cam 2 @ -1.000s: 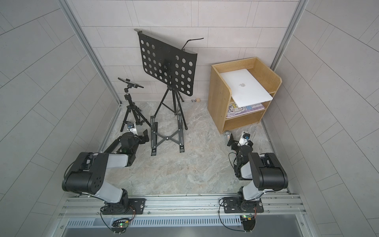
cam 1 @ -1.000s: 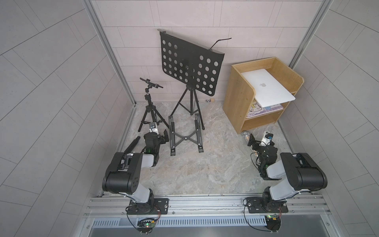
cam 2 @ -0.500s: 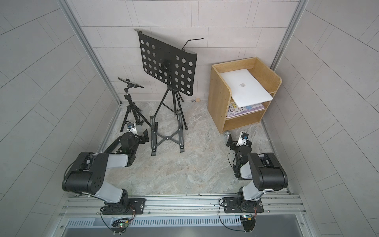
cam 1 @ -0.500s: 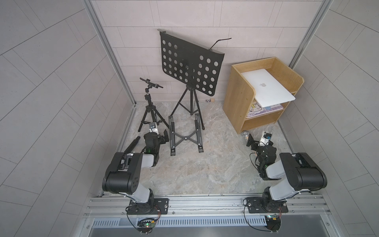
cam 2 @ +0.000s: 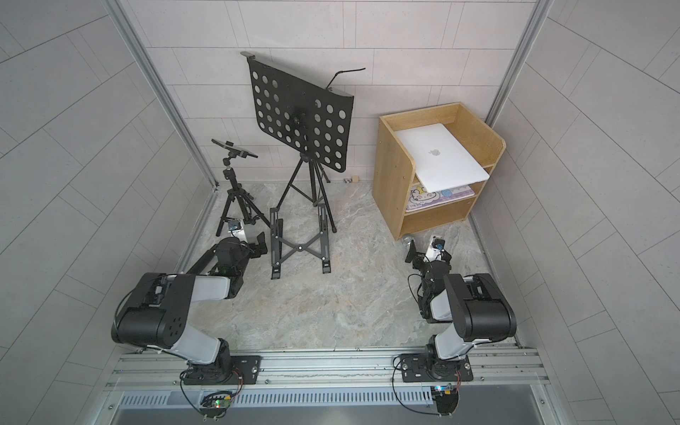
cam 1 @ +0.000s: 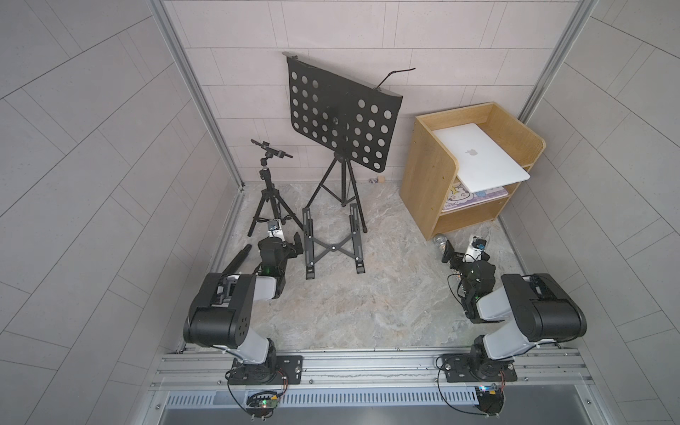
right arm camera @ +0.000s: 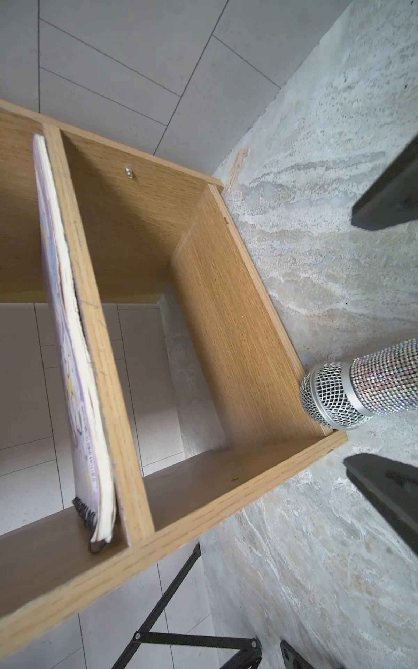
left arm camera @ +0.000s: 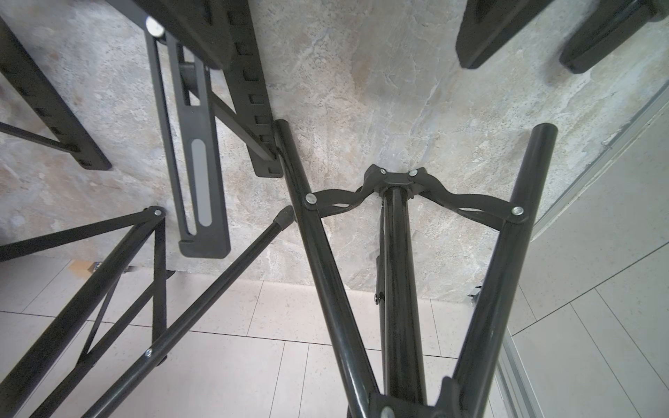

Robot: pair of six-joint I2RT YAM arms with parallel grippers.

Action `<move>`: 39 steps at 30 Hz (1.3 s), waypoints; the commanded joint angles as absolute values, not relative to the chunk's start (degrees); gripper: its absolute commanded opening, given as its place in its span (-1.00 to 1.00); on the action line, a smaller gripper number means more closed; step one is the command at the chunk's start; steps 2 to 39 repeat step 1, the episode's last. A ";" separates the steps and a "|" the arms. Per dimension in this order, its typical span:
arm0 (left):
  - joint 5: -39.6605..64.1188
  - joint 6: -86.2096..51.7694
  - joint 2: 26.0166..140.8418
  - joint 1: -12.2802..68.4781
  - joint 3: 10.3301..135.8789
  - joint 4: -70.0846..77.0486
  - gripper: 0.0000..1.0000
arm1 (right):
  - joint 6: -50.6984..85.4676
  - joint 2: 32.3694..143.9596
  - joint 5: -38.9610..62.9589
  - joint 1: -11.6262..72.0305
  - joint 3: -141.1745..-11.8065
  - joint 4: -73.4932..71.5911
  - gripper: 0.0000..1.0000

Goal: Close the laptop lid and set it aside
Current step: Reset both arms

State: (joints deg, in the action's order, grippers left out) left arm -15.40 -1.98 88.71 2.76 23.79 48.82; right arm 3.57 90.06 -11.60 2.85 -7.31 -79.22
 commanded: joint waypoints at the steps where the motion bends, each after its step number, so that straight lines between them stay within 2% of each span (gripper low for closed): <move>1: -14.72 -1.92 89.51 2.81 23.03 50.17 1.00 | 2.88 90.97 -12.30 3.28 -7.39 -80.77 1.00; 39: -14.72 -1.92 89.51 2.81 23.03 50.17 1.00 | 2.88 90.97 -12.30 3.28 -7.39 -80.77 1.00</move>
